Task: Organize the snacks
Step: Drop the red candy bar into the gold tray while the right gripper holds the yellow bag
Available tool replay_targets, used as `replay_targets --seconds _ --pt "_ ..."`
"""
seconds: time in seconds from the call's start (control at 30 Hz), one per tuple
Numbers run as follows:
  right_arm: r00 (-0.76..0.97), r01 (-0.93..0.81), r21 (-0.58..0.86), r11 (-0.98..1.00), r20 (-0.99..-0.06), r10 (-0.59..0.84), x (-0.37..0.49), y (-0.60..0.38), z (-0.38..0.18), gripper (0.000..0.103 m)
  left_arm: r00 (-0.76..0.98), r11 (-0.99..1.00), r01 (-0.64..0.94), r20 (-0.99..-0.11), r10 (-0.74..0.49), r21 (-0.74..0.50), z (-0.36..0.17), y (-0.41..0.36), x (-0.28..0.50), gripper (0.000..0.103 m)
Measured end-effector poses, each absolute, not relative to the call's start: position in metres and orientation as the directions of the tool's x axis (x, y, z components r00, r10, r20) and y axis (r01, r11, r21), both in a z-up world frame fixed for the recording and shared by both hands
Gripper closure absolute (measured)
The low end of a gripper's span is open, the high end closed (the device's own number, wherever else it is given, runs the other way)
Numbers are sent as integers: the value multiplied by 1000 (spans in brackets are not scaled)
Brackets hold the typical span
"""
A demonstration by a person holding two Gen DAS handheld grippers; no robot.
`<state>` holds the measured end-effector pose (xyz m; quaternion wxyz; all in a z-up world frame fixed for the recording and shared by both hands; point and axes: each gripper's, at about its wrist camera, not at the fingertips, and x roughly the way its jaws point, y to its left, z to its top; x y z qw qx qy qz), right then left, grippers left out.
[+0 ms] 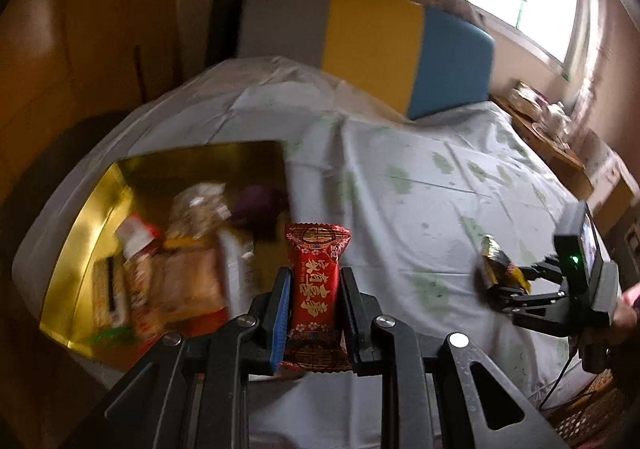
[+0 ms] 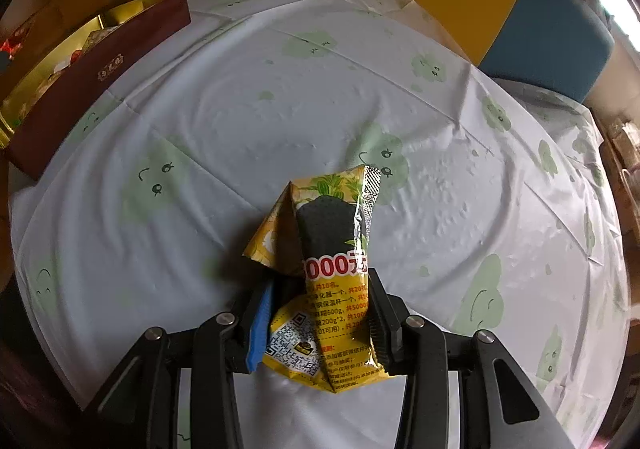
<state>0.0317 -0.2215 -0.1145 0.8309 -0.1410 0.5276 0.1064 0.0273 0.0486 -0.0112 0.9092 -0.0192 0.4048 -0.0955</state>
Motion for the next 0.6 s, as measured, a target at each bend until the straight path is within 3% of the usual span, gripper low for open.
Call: replay_targets --seconds 0.37,0.6 --pt "433 -344 -160 925 -901 6 27 -212 -113 61 659 918 -232 -746 -95 -322 -15 203 15 80" --pt "435 -345 -164 924 -901 2 27 -209 -114 61 659 875 -245 -734 -165 -417 -19 210 23 80"
